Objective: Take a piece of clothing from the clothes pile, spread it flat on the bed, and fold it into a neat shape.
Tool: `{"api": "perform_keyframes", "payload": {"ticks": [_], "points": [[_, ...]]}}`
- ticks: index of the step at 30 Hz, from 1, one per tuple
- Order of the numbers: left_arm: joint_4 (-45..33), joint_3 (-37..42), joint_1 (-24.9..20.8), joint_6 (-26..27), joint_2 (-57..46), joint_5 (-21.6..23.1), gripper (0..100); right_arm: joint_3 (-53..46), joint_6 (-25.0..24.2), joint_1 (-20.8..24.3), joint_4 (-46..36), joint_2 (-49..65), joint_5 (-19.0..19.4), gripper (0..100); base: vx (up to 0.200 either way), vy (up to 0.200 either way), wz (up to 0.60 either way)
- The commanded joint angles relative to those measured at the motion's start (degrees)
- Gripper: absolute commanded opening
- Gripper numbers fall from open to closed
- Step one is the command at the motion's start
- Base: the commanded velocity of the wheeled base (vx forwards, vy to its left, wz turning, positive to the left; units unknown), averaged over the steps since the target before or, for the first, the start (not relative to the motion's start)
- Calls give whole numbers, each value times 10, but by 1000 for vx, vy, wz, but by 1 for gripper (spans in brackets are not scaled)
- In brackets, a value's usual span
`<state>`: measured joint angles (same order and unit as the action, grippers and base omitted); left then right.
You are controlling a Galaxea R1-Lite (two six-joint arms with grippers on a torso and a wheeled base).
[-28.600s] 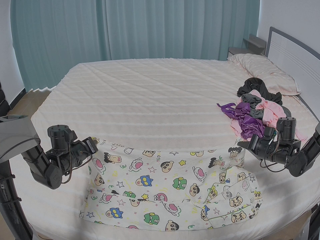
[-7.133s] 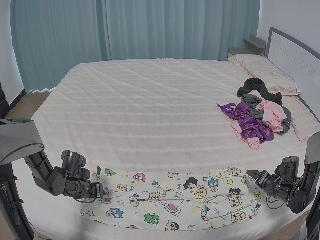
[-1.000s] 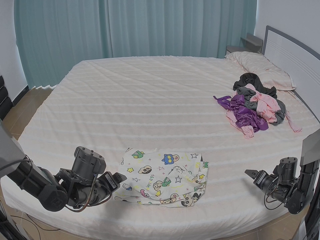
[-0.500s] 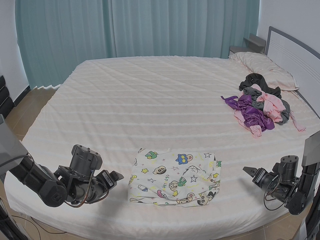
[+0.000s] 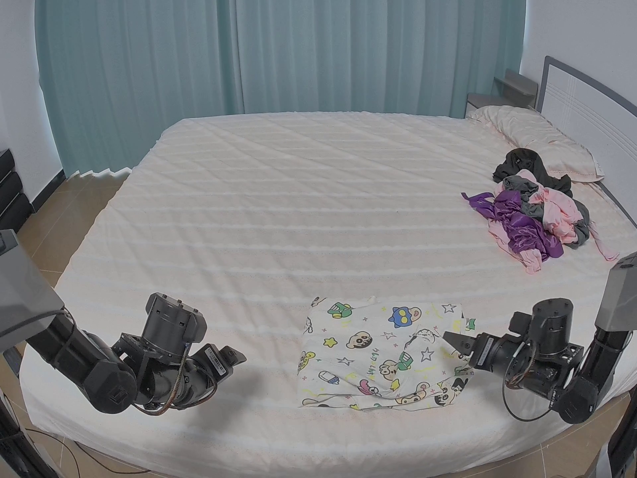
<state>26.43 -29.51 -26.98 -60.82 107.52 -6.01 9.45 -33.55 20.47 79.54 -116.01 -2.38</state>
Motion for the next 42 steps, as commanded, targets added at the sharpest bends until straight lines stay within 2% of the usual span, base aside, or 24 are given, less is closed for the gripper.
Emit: {"api": "perform_keyframes", "payload": {"ticks": [1,3,4,6,11,19,20,28,42], "points": [[1,2,-4,0,17,0,100,107,44,41,-96,-1,6,100,0,0,0],[1,4,-11,0,21,0,100,145,73,42,-148,-4,15,100,0,0,0],[1,4,-11,0,21,0,100,145,73,42,-148,-4,15,100,0,0,0],[1,4,-14,0,24,-1,100,187,94,50,-200,-8,35,100,0,0,0],[1,5,-15,0,26,0,100,239,125,52,-275,-21,36,100,0,0,0],[1,4,-19,1,31,0,100,284,147,58,-323,-54,34,100,0,0,0],[1,3,-19,1,33,0,100,284,148,59,-331,-55,34,0,0,0,0],[1,5,-19,6,36,0,100,265,147,60,-343,-46,28,0,0,0,0],[1,10,-26,11,37,-1,100,87,146,64,-344,112,29,0,0,0,0]]}}
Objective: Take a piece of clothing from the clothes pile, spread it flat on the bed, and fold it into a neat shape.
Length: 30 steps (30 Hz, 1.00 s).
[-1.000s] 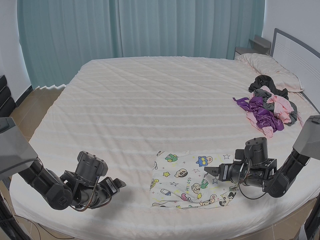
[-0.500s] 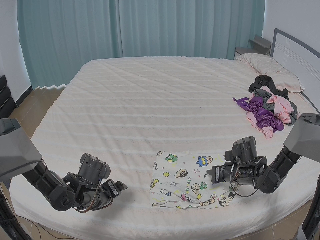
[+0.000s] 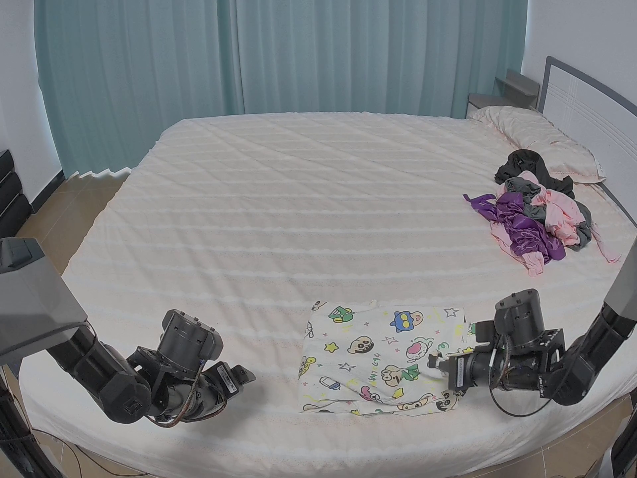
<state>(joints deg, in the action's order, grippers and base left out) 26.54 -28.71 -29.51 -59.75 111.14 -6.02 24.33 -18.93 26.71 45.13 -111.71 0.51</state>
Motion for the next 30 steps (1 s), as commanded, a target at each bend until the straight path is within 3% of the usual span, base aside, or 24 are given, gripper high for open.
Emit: {"api": "perform_keyframes", "payload": {"ticks": [1,10,22,23,30], "points": [[0,2,-1,0,1,0,100,-78,-1,0,0,77,1,0,0,0,0],[0,2,-2,0,0,0,100,-149,-6,-17,5,58,0,0,0,0,0],[0,2,-2,0,0,0,100,-156,-2,-50,7,2,-21,0,0,0,0],[0,2,-2,0,0,0,100,-153,-5,-53,7,0,-22,100,0,0,0],[0,2,-3,0,7,0,100,-146,-5,-95,14,36,-21,100,0,0,0]]}}
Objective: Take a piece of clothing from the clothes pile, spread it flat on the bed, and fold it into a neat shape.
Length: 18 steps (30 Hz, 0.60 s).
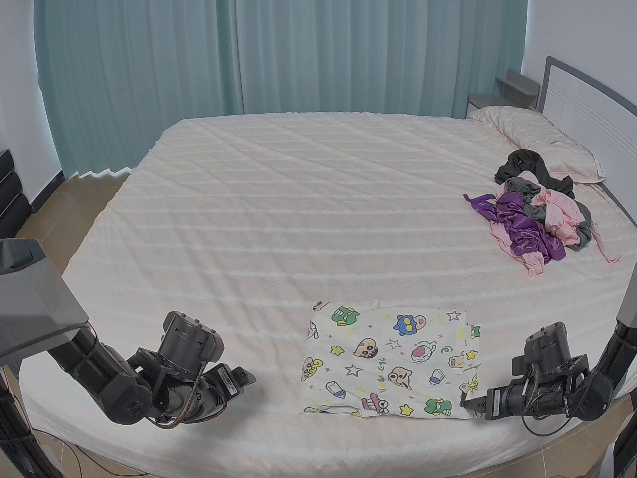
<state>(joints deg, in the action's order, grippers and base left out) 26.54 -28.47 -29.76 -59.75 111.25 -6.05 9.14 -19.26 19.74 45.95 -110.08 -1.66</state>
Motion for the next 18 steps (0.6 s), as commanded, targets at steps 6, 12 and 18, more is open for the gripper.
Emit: {"api": "perform_keyframes", "payload": {"ticks": [6,12,18], "points": [[1,0,-7,0,11,0,100,72,-22,-59,20,33,13,100,0,0,0],[62,32,-23,0,14,0,100,167,-98,-60,13,-39,20,100,0,0,0],[147,59,-25,2,49,-5,100,246,-126,-66,14,-117,21,100,0,0,0]]}}
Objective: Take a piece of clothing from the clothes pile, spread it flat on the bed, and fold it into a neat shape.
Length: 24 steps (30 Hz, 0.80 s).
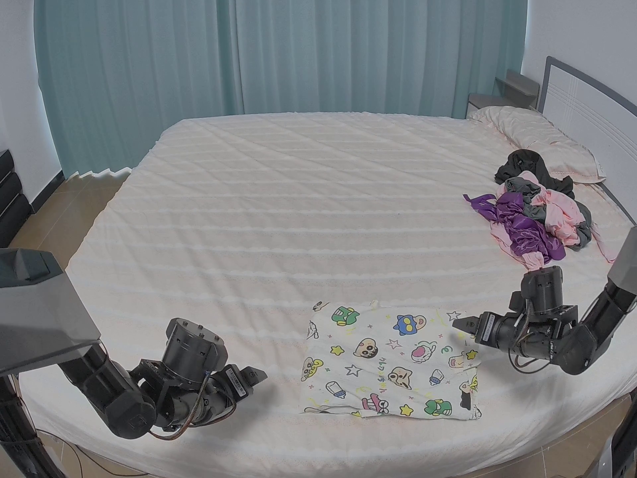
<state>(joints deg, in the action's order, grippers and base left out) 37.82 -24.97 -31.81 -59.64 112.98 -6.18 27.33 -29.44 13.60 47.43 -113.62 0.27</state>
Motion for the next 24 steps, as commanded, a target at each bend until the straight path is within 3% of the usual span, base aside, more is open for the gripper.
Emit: {"api": "perform_keyframes", "payload": {"ticks": [1,13,14,24], "points": [[37,24,-5,1,35,-4,100,77,-27,-2,-1,-94,1,100,0,0,0],[38,23,-5,1,36,-3,100,129,-31,1,-3,-120,2,100,0,0,0],[38,22,-5,1,36,-3,100,129,-31,1,-4,-122,2,0,0,0,0],[38,23,-5,0,36,-3,100,134,-33,-14,2,-137,-3,0,0,0,0]]}}
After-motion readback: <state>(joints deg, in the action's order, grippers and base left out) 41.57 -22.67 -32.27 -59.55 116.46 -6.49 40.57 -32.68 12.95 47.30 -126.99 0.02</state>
